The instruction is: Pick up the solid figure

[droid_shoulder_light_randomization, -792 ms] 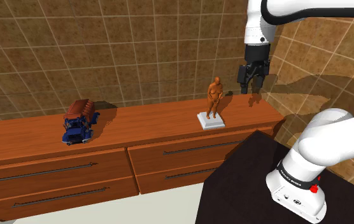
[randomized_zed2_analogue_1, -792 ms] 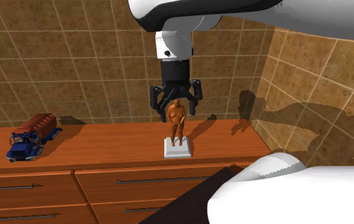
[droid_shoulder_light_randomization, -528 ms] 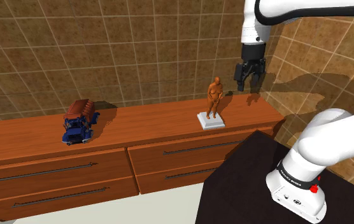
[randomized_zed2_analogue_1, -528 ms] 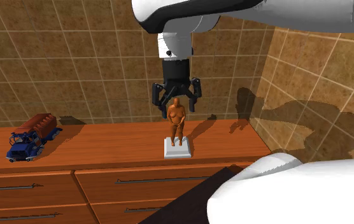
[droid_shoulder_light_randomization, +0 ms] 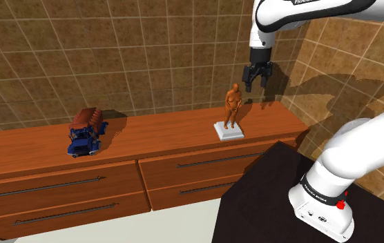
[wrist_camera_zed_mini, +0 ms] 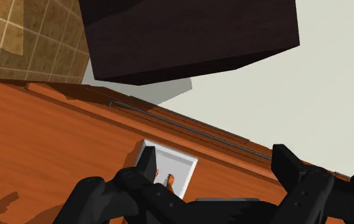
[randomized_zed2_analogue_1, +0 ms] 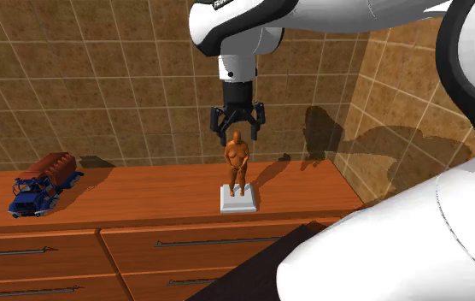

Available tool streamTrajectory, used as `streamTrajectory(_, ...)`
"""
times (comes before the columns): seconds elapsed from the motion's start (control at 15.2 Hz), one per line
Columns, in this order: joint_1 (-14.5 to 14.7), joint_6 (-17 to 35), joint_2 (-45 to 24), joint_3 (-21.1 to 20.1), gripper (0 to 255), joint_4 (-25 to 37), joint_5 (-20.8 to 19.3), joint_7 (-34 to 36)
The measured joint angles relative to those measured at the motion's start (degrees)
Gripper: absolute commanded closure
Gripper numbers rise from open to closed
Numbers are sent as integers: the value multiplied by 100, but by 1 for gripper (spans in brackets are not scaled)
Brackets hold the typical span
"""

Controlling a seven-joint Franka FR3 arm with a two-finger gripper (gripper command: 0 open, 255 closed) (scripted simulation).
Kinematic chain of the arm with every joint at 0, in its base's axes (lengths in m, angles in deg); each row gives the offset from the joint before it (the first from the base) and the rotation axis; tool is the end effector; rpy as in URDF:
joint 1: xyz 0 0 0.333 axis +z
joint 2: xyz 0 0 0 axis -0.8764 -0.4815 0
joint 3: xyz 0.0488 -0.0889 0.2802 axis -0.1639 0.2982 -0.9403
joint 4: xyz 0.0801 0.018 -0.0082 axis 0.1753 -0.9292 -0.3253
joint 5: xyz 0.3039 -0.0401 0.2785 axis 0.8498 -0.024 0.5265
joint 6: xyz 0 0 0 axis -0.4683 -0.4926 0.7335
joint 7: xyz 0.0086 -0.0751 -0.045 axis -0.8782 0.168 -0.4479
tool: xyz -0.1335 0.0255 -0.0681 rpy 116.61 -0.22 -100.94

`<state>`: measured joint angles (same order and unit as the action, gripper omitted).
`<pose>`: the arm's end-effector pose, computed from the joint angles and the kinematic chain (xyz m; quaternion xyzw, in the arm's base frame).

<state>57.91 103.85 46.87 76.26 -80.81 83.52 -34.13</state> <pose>0.4111 -0.0448 0.4536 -0.9941 0.0640 0.0830 0.0291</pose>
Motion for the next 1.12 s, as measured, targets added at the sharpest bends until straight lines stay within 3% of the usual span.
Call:
streamTrajectory(0.46,-134,604,-1369,360,0,916,-14,-523)
streamTrajectory(0.86,-251,825,-2619,577,0,2055,161,-934)
streamTrajectory(1.12,-293,1020,-2901,619,0,2161,216,-1049)
